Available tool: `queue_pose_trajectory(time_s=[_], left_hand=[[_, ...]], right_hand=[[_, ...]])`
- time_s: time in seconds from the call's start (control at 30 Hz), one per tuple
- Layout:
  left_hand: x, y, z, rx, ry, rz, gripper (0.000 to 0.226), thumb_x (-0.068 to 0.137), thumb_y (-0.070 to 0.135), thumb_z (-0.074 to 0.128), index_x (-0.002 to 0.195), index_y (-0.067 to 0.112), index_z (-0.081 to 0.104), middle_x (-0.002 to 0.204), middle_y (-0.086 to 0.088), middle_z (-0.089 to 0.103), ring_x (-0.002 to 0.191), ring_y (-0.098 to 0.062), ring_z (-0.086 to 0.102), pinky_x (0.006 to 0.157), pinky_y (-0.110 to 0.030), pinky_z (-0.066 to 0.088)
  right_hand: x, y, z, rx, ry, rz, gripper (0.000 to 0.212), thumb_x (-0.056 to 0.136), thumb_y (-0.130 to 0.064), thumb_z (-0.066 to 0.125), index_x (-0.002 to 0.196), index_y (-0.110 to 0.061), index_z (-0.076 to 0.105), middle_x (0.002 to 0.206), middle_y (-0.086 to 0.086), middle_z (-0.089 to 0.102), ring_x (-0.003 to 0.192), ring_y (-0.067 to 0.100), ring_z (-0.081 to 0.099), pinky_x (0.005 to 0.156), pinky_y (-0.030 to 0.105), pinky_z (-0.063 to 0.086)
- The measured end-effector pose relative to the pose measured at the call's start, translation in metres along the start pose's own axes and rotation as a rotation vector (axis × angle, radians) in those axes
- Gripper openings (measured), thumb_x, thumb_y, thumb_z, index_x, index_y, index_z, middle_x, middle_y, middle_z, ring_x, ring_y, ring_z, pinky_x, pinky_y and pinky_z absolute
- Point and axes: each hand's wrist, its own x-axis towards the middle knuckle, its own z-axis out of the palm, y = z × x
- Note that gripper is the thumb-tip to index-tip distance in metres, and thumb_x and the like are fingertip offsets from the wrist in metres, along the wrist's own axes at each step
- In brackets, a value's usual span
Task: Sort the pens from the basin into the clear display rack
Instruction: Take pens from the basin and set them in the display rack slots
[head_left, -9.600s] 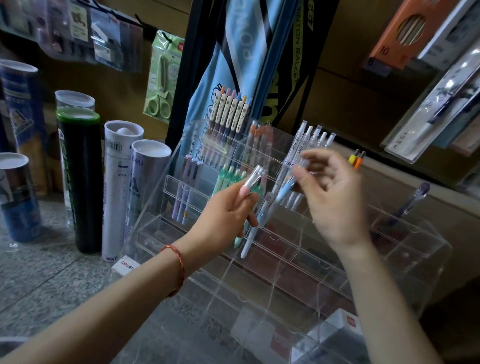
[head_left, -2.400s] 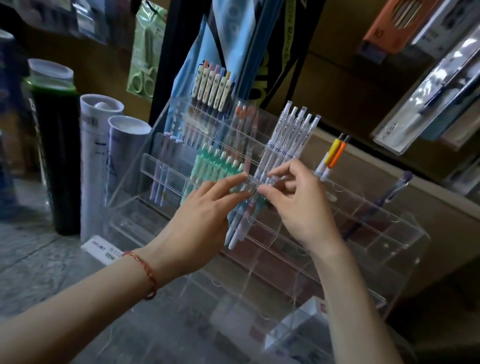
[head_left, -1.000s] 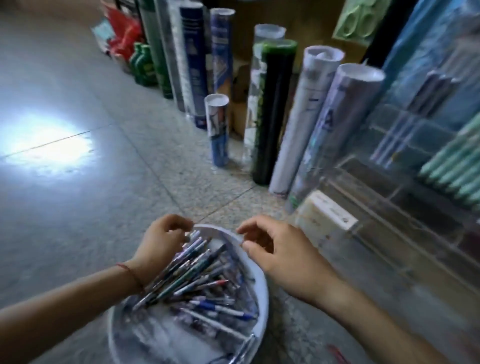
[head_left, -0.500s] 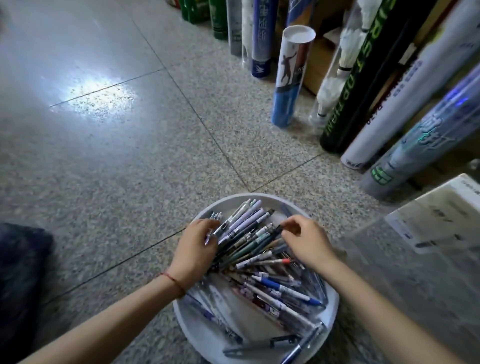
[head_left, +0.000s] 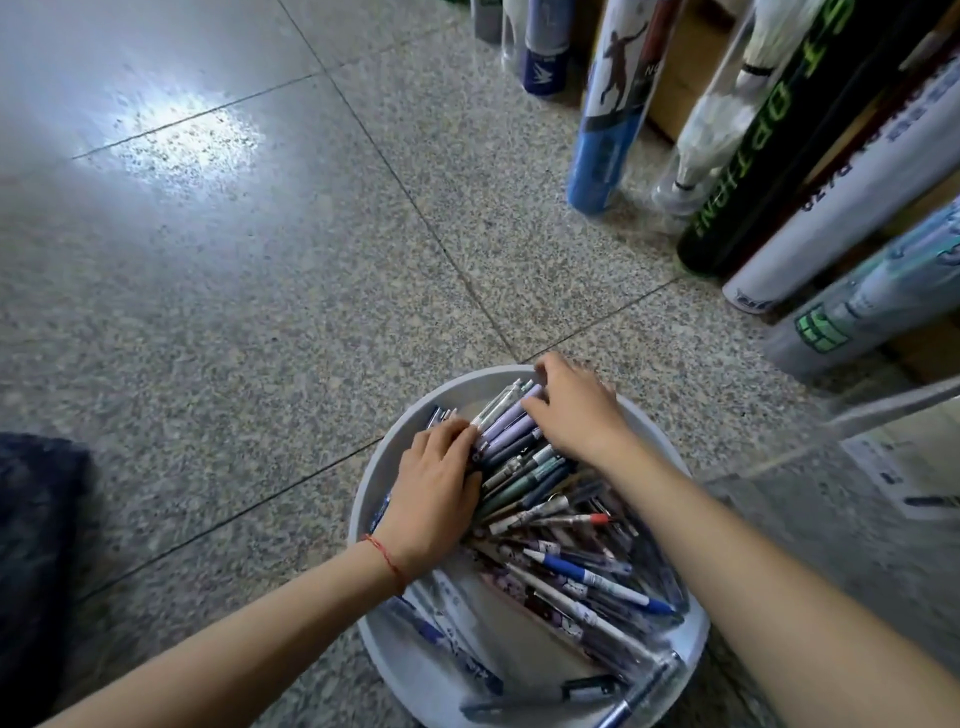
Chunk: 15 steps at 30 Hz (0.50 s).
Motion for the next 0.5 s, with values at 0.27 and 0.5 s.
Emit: queue_pose_trajectory(time_s=[0.27,0.5], left_hand=[[0.003,0.003,0.008,0.02,-0.01,-0.082,0.042,0.088,0.023,0.049,0.129,0.014,0.049,0.131,-0.012,0.046,0.117,-0.035,0.041,0.097,-0.043,0.034],[0.012,0.015,0.005,0.075,0.089,-0.059,0.036,0.086,0.038,0.047,0.102,0.009,0.06,0.115,-0.013,0.052,0.106,-0.034,0.045,0.088,-0.04,0.033]], right_hand=[[-0.004,0.011,-0.011,0.359,-0.11,-0.048,0.015,0.08,-0.017,0.071,0.093,-0.011,0.066,0.078,-0.005,0.058,0.08,0.012,0.055,0.066,0.02,0.042],[-0.018,0.003,-0.027,0.393,-0.031,-0.155,0.013,0.082,-0.016,0.069,0.094,-0.012,0.068,0.086,-0.002,0.064,0.083,0.011,0.06,0.078,0.021,0.047]])
